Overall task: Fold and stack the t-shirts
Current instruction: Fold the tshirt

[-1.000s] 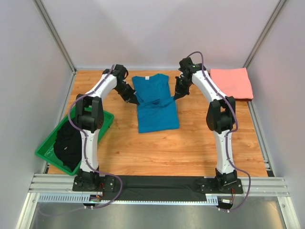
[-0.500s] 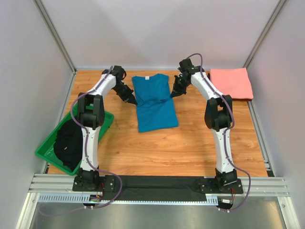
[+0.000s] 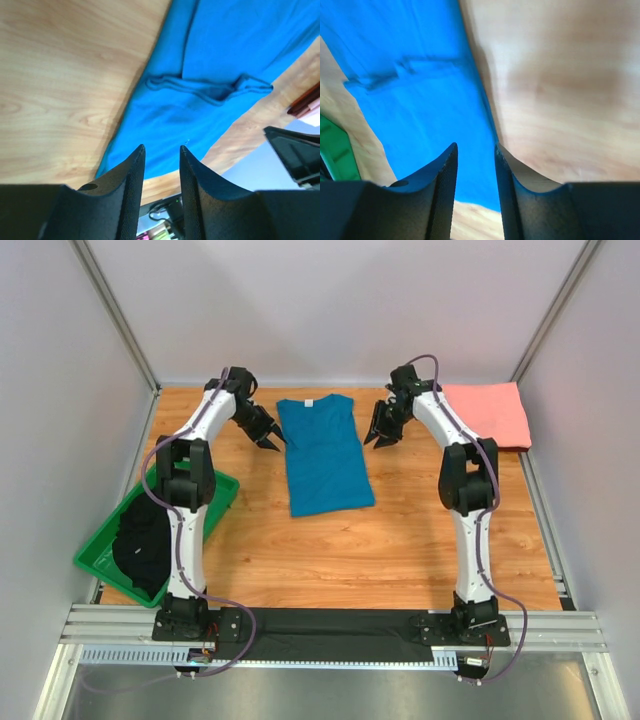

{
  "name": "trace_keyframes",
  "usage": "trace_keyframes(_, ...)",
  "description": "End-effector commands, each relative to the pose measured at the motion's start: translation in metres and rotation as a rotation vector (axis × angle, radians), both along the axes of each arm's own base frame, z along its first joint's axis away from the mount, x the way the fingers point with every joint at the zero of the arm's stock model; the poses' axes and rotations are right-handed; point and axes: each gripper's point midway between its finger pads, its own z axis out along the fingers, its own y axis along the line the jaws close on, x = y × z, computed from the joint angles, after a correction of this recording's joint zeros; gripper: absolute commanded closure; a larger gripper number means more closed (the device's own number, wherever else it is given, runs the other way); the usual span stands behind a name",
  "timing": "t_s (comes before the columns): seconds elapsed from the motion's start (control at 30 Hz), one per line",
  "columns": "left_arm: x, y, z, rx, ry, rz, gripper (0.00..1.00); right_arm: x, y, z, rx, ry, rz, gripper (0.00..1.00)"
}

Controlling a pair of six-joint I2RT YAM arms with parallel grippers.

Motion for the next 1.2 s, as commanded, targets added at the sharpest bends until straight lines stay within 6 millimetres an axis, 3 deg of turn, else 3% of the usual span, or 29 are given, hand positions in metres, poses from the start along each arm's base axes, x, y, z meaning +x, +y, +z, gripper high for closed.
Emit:
trace_keyframes(0.0, -0.019, -0.003, 0.053, -0.005, -0.089, -0.074, 0.59, -0.035, -0.011, 0.031, 0.014, -0.003, 0.075, 0.62)
trace_keyframes(0.03, -0.025, -0.003, 0.060, 0.019, -0.125, -0.114, 0.59, -0.054, -0.015, 0.028, 0.014, 0.029, 0.087, 0.62)
trace_keyframes(0.1, -0.049, -0.008, 0.052, 0.056, -0.100, -0.174, 0.59, -0.073, -0.013, 0.027, 0.036, 0.052, 0.118, 0.62)
trace_keyframes(0.13, -0.056, -0.008, 0.060, 0.070, -0.133, -0.203, 0.59, -0.079, -0.014, 0.024, 0.040, 0.052, 0.124, 0.62)
trace_keyframes(0.17, -0.073, -0.013, 0.049, 0.079, -0.101, -0.237, 0.59, -0.093, -0.017, 0.021, 0.039, 0.070, 0.129, 0.62)
trace_keyframes(0.23, -0.087, -0.024, 0.061, 0.048, -0.155, -0.293, 0.59, -0.101, -0.018, 0.016, 0.038, 0.072, 0.145, 0.62)
trace_keyframes(0.3, -0.118, -0.031, 0.052, 0.058, -0.128, -0.363, 0.58, -0.115, -0.016, 0.012, 0.060, 0.068, 0.186, 0.63)
trace_keyframes(0.4, -0.136, -0.035, 0.044, 0.046, -0.106, -0.380, 0.58, -0.122, -0.013, 0.007, 0.073, 0.059, 0.197, 0.62)
trace_keyframes(0.53, -0.161, -0.031, 0.020, 0.069, -0.033, -0.374, 0.58, -0.133, -0.010, -0.008, 0.077, 0.115, 0.188, 0.59)
trace_keyframes(0.8, -0.179, -0.042, -0.020, -0.012, 0.034, -0.345, 0.58, -0.154, -0.007, -0.030, 0.087, 0.162, 0.176, 0.53)
trace_keyframes(1.07, -0.179, -0.043, -0.037, -0.011, 0.042, -0.330, 0.58, -0.165, -0.005, -0.058, 0.043, 0.179, 0.199, 0.56)
trace_keyframes(1.17, -0.179, -0.040, -0.043, 0.013, 0.060, -0.337, 0.59, -0.164, -0.005, -0.059, 0.039, 0.171, 0.194, 0.59)
